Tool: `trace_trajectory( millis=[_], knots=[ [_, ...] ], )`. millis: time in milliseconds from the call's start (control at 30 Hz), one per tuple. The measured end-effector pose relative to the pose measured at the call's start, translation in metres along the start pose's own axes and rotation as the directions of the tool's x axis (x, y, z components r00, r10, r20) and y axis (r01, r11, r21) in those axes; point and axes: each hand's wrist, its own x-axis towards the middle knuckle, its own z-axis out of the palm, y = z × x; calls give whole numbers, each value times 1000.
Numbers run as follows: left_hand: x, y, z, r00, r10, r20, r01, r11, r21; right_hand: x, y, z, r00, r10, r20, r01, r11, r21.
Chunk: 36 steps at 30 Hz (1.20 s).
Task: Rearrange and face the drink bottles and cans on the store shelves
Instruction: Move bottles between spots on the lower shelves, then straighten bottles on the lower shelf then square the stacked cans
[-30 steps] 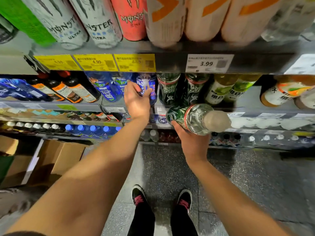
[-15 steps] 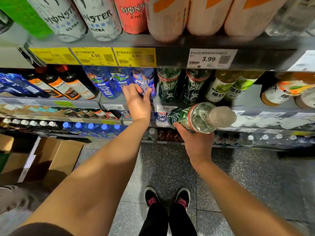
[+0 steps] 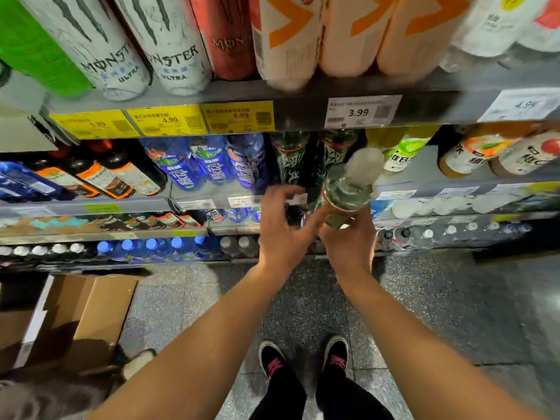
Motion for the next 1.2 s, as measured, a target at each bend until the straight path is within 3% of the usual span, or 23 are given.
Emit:
trace_trajectory(
  millis=[67, 100, 233, 400, 500, 567, 667, 933, 1200],
  knots=[
    [-6, 13, 9, 965, -85, 248, 114, 988, -103, 4, 6, -5, 999, -1, 35, 2, 1000, -23],
    [-6, 15, 14, 949, -133, 287, 176, 976, -130, 7, 7, -8, 999, -16, 44, 18, 999, -40],
    [4, 24, 33, 937, -254, 240, 285, 953, -103, 20, 11, -25, 987, -89, 134, 108, 984, -141],
    [11, 23, 52, 920, -358, 156, 372, 926, -70, 54, 35, -63, 895, -35, 444, 123, 978, -171],
    [8, 24, 69, 909, -409, 83, 417, 897, -146, 84, 47, -87, 936, -40, 351, 84, 990, -113],
    [5, 24, 80, 902, -430, 25, 427, 883, -194, 110, 52, -98, 971, -118, 209, 142, 984, -105],
    [-1, 23, 92, 907, -418, -43, 400, 890, -220, 148, 56, -100, 965, -246, 87, 256, 958, -131],
    [-3, 16, 109, 918, -370, -143, 337, 918, -211, 197, 54, -85, 963, -240, 121, 235, 971, 54],
    [-2, 23, 116, 896, -409, -175, 368, 902, -226, 201, 64, -98, 968, -251, 29, 252, 967, -25]
  ],
)
